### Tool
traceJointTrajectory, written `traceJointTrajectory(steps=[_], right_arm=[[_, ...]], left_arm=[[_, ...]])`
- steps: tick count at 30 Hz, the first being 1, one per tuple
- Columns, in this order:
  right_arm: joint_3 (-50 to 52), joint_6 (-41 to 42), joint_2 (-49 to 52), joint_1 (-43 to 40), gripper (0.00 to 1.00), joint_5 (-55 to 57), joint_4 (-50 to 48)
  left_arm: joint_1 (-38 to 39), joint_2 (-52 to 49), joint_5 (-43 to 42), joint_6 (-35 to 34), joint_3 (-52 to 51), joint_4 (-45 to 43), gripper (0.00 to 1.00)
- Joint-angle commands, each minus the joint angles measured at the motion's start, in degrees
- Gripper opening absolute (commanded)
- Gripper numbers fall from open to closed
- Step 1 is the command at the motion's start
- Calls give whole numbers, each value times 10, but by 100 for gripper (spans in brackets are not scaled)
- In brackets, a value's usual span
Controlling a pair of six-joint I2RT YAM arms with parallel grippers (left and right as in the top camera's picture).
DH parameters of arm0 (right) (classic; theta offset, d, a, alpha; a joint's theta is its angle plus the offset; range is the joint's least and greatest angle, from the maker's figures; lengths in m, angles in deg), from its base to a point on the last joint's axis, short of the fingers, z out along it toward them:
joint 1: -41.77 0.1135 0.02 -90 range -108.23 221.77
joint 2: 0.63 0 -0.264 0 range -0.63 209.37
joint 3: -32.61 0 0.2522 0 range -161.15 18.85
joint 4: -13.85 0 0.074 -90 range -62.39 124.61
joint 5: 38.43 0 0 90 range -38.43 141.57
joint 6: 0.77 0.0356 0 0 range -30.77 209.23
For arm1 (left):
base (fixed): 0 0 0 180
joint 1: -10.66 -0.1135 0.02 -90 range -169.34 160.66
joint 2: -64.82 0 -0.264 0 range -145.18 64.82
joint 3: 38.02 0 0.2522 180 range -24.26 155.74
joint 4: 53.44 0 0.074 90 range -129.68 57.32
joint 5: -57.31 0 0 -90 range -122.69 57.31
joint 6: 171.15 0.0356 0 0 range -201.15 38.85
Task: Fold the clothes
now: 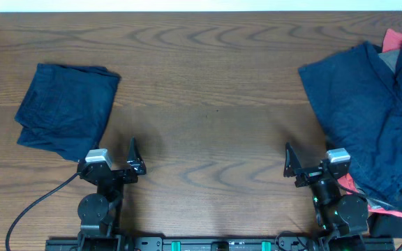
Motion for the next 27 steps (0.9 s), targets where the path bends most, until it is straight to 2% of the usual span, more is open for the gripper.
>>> traceJointTrajectory(steps=[1, 6, 11, 17, 24, 27], right_arm=[[-10, 41, -1, -4, 99, -2, 18], [-49, 39, 31, -4, 99, 32, 57], [-113, 18, 126, -4, 99, 52, 92], [-209, -5, 318, -17, 99, 52, 119], [-371, -61, 591, -53, 99, 49, 230], [-433, -62, 673, -58, 99, 26, 264]], left_arm=[[-3, 2, -26, -12, -3, 33, 98], [-3, -31, -34, -12, 41, 104, 98], [-3, -116, -34, -12, 121, 172, 98], [-3, -261, -34, -12, 232, 247, 98], [-3, -423, -34, -10, 340, 341, 98], [-3, -467, -48, -10, 367, 370, 98]])
